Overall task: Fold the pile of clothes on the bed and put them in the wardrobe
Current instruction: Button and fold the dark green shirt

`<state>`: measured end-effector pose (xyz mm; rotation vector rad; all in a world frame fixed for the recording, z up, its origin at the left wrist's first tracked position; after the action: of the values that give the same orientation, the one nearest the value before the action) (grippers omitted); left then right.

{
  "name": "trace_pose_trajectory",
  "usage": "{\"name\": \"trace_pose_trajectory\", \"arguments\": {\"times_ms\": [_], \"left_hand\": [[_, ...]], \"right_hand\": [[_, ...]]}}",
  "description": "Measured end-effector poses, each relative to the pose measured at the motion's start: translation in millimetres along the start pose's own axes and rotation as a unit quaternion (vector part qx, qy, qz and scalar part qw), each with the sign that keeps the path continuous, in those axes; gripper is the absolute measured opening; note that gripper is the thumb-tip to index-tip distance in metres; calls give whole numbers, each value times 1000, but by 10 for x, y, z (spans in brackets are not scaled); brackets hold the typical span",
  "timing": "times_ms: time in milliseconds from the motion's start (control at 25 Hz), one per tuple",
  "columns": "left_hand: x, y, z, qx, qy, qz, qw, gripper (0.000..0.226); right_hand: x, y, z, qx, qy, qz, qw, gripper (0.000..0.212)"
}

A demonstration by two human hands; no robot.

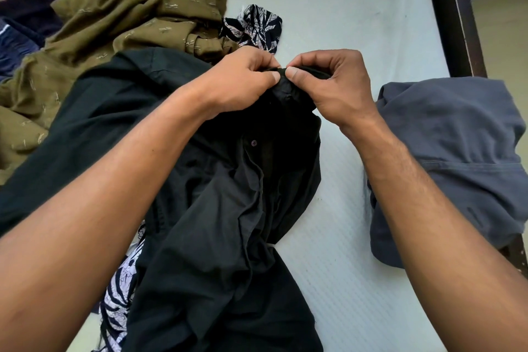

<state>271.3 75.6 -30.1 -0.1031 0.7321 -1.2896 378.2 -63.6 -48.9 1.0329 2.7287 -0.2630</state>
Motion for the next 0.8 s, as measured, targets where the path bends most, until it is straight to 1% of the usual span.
{"name": "trace_pose_trajectory", "arguments": {"times_ms": [40,160,280,360,440,480,560,680,800], "left_hand": [[5,0,-7,0,-7,-5,1000,23],[22,11,-9,-21,-67,-12,997,21],[75,1,-14,-22,-82,-4,996,20],[102,-15,-36,-17,-81,14,996,21],[111,-19,-59,-42,-100,28,994,21],[111,-25,-73,-58,-113,30,991,20],[109,-36,-106,-76,-117,31,990,17],[111,-78,-168,-77,-117,16,990,14],[144,-75,-147,-60,-122,16,991,13]], "right_hand": [[10,-12,10,6,7,8,1000,12],[46,-57,31,6,38,54,998,11],[74,-118,74,-9,57,107,993,13],[83,-154,97,-17,65,122,990,15],[97,-188,96,-24,74,117,990,17],[109,-205,82,-33,69,108,991,19],[139,-239,53,-77,14,95,992,23],[159,-295,43,-133,-70,77,986,17],[126,-317,63,-132,-85,78,985,18]]}}
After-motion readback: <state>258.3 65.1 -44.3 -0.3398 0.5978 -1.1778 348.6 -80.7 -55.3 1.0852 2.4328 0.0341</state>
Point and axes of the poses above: each hand's wrist, its own y-axis towards the middle knuckle, its own x-axis out of the palm, z = x × y, the point moved 2 cm from there along y, towards the middle knuckle, and after that the axes turned 4 degrees about y, right-handed, at the moved point
